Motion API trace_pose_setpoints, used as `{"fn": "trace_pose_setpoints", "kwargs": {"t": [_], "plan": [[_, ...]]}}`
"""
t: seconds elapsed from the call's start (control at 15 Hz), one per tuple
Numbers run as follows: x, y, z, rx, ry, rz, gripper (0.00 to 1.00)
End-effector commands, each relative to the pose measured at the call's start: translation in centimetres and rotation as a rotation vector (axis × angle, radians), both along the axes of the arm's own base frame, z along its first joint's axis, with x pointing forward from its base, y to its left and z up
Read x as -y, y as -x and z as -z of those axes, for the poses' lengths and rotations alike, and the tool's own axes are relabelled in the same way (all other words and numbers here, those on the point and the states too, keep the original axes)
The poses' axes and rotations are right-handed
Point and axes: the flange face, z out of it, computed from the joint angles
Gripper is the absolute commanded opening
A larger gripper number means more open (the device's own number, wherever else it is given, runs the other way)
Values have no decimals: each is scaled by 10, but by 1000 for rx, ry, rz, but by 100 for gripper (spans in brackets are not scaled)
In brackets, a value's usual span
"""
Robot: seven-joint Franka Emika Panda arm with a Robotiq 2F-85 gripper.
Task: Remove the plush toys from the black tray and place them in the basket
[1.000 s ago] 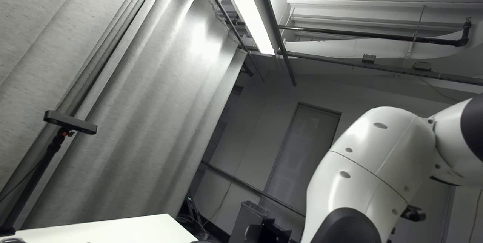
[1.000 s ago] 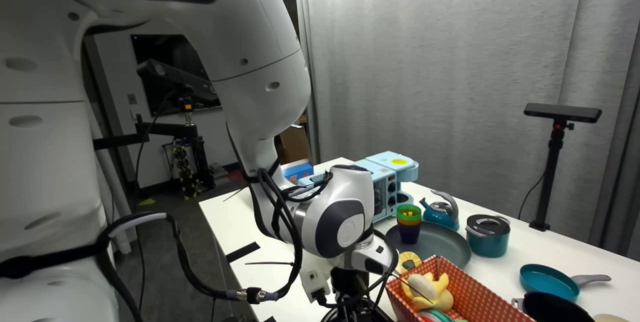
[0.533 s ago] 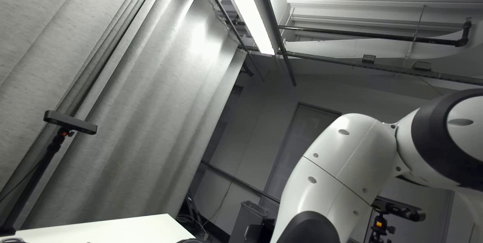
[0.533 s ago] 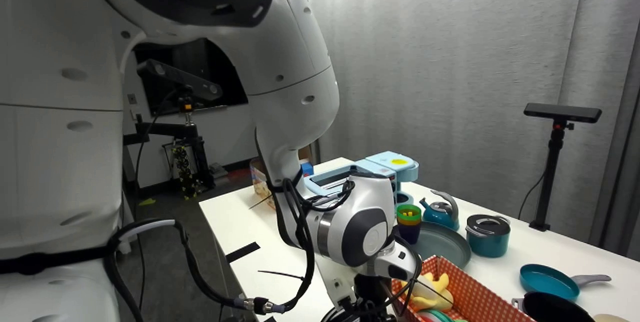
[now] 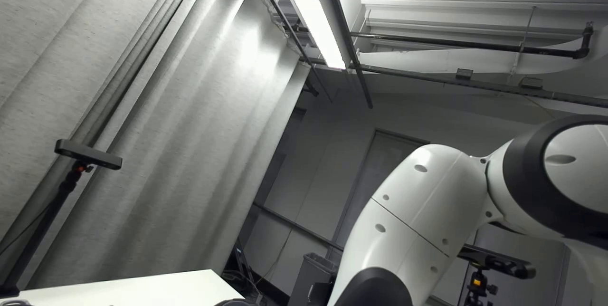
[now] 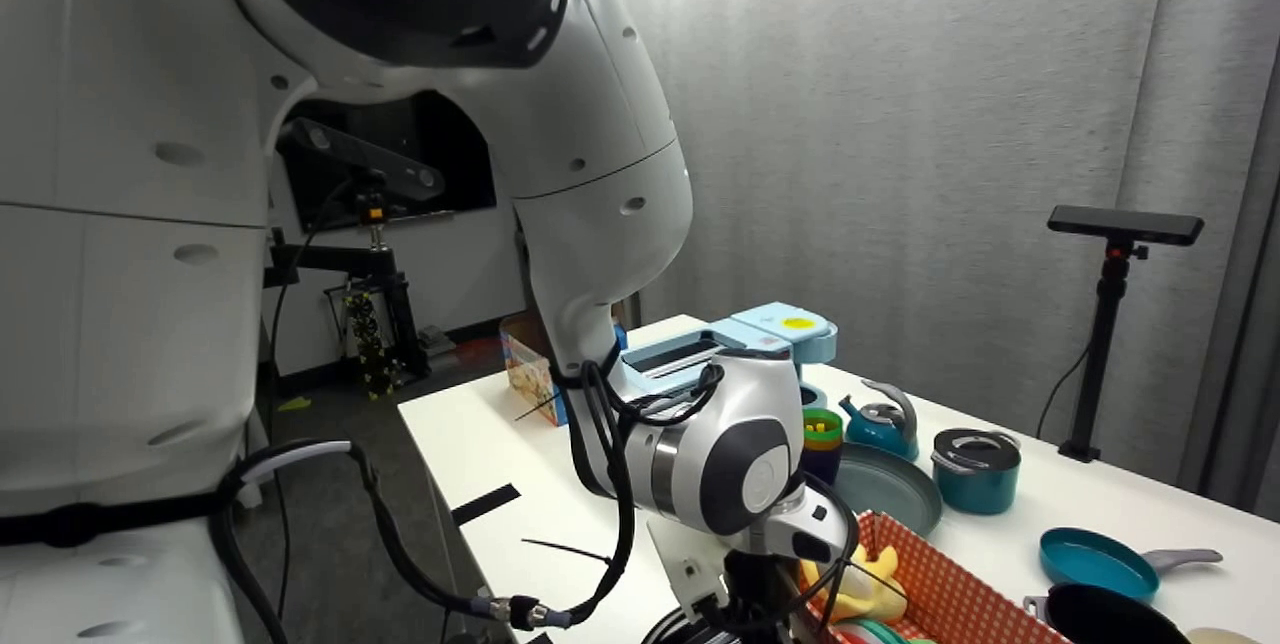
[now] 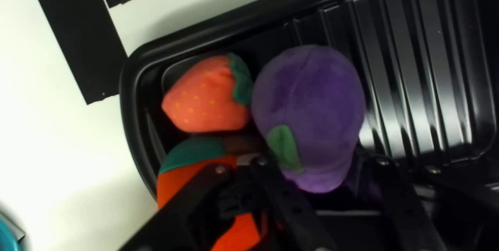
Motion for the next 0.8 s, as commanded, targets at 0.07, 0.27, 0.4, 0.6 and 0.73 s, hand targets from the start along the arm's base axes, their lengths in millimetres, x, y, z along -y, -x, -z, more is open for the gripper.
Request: {"fn": "trace_pose_setpoints", "kwargs": {"t": [0.07, 0.27, 0.4, 0.6, 0.73], "plan": [[-14, -6, -28, 9, 4, -3, 7], [-29, -5, -60, -4, -7, -23, 4], [-37, -9, -89, 10, 3, -42, 4], [-44, -23, -127, 99, 49, -98, 4], [-46, -35, -144, 182, 85, -155, 4]]}}
